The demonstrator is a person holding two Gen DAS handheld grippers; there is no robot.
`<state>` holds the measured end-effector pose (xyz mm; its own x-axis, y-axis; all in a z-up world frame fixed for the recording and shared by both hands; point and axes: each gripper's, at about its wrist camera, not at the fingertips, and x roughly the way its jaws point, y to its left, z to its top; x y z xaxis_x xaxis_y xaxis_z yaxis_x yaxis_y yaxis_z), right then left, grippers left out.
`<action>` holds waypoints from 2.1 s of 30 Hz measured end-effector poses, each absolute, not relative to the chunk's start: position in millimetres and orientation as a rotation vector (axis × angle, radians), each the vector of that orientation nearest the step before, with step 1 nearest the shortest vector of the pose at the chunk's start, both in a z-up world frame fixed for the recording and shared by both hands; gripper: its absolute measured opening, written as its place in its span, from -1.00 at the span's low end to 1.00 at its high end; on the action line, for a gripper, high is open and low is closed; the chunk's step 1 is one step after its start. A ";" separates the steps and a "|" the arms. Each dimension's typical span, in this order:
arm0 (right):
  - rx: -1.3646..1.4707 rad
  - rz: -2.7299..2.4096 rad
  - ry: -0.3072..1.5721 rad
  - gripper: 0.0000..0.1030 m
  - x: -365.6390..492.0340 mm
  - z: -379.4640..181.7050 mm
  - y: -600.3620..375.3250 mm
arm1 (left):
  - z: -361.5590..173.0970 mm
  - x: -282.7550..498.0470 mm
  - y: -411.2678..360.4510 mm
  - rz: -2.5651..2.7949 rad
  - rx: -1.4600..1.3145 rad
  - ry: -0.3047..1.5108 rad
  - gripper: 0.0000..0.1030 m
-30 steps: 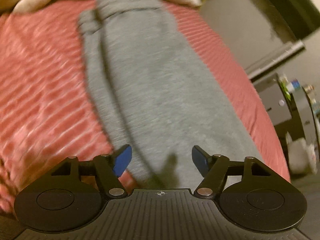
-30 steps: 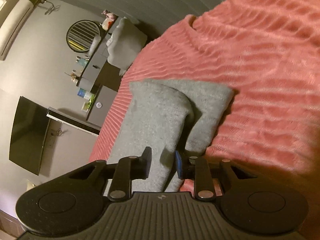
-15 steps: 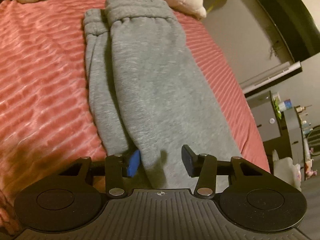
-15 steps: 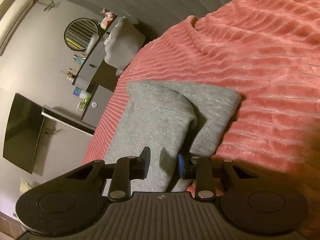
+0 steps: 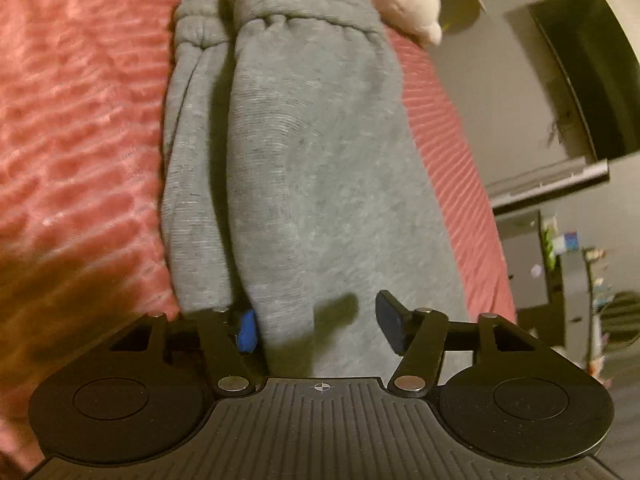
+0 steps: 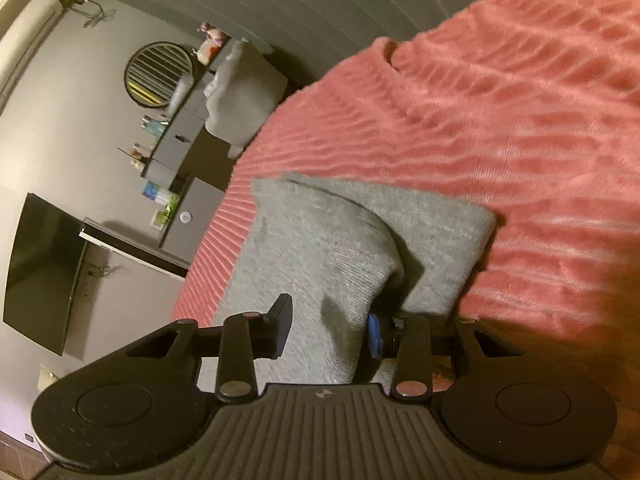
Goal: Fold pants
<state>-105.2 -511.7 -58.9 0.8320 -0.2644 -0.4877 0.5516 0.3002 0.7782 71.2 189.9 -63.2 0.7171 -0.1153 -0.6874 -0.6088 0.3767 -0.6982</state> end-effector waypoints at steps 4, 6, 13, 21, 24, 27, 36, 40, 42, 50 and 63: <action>1.122 -0.614 0.308 -0.83 -99.2 -53.7 -510.6 | -57.6 75.5 191.2 0.344 -1.095 0.747 -0.74; 1.099 -0.627 0.312 -0.89 -98.8 -45.1 -511.0 | -48.5 71.9 188.9 0.317 -1.066 0.715 -0.77; 0.938 -0.672 0.228 -0.91 -119.5 -4.3 -508.5 | -9.8 58.3 185.4 0.240 -0.868 0.688 -0.78; 1.058 -0.662 0.285 -0.82 -127.1 -41.3 -518.8 | -22.5 57.5 187.3 0.258 -0.908 0.777 -0.76; 1.144 -0.616 0.271 -0.68 -130.1 -54.1 -522.9 | -28.2 59.0 187.9 0.263 -0.922 0.793 -0.74; 1.141 -0.588 0.316 -0.55 -124.2 -59.4 -525.6 | -31.4 60.3 187.0 0.265 -0.935 0.802 -0.64; 1.098 -0.430 0.323 0.82 -100.0 -56.6 -528.8 | -43.1 67.8 185.5 0.259 -1.009 0.822 -0.17; 1.013 -0.422 0.356 0.92 -87.7 -54.3 -521.2 | -49.3 70.5 186.4 0.269 -1.043 0.832 -0.09; 1.002 -0.414 0.353 0.92 -88.0 -55.2 -520.8 | -49.8 73.4 184.2 0.274 -1.027 0.834 -0.06; 0.955 -0.400 0.390 0.92 -88.5 -54.0 -518.3 | -49.1 85.4 176.0 0.263 -0.971 0.839 0.01; 1.008 -0.571 0.357 -0.34 -113.1 -55.7 -511.7 | -52.9 77.9 183.2 0.286 -1.004 0.840 -0.28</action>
<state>-113.1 -511.7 -55.7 0.7999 -0.2821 -0.5296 0.5997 0.4072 0.6889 77.9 183.2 -52.9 0.6620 -0.1545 -0.7334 -0.5700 0.5317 -0.6264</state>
